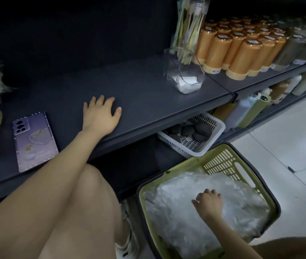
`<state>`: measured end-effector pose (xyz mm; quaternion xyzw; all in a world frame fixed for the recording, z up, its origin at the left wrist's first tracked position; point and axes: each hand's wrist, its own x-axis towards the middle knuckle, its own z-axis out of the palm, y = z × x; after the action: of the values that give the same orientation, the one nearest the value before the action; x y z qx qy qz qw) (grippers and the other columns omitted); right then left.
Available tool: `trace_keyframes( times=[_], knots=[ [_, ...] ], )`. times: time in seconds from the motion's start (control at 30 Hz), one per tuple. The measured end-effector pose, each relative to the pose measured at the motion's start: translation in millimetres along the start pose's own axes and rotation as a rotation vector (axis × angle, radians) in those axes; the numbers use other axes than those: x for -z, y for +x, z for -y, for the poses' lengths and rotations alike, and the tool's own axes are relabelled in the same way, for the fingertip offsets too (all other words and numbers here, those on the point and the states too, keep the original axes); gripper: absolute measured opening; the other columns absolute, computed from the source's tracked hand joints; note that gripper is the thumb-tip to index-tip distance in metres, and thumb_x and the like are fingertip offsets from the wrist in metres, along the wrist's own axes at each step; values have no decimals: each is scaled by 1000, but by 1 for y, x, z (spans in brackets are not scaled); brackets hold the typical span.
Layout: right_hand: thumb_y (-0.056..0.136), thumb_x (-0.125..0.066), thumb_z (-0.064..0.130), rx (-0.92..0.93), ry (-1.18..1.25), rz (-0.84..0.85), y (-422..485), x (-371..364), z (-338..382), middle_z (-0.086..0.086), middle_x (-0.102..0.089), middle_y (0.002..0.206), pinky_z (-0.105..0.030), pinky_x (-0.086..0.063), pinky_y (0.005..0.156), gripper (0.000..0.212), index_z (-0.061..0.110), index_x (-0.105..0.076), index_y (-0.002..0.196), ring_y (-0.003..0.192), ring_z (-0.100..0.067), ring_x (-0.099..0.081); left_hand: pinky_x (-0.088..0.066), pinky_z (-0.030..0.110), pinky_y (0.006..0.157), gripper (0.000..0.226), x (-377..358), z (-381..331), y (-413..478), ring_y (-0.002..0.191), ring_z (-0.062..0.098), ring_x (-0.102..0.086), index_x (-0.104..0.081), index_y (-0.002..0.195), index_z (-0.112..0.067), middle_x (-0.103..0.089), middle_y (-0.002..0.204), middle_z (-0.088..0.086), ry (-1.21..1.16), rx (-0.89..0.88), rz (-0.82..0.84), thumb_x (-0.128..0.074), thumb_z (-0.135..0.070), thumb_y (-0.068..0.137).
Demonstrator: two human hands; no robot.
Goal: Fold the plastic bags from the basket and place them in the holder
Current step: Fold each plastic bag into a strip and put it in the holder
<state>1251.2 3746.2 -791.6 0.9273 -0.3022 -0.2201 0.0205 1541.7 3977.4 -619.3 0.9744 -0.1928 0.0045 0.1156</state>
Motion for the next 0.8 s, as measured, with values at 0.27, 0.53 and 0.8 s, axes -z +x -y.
trace_keyframes(
  times=[0.27,0.53,0.8],
  knots=[
    [90,-51,56,-31,17,-262,10,40,0,-7,-44,144,-39,-31,104,64,22,-38,143,130,-29,-41,-13,47,119,52,1,0,-8,144,34,-22,-40,144,-12,-31,155,15,-60,-10,-39,-37,-41,101],
    [94,-44,55,259,-146,79,35,20,-24,1,-44,147,-55,1,115,65,31,-24,151,142,-25,-26,-17,48,117,49,-5,-3,-12,142,37,-25,-40,144,-9,-31,154,18,40,-14,-71,-31,-35,103],
    [95,-57,35,220,511,-158,18,84,-16,5,-50,60,-30,-33,72,36,21,-52,62,64,-19,-49,-29,51,108,45,-8,-4,-11,134,39,-37,-50,134,-8,-46,143,17,39,-15,-143,-38,-33,99]
  ],
)
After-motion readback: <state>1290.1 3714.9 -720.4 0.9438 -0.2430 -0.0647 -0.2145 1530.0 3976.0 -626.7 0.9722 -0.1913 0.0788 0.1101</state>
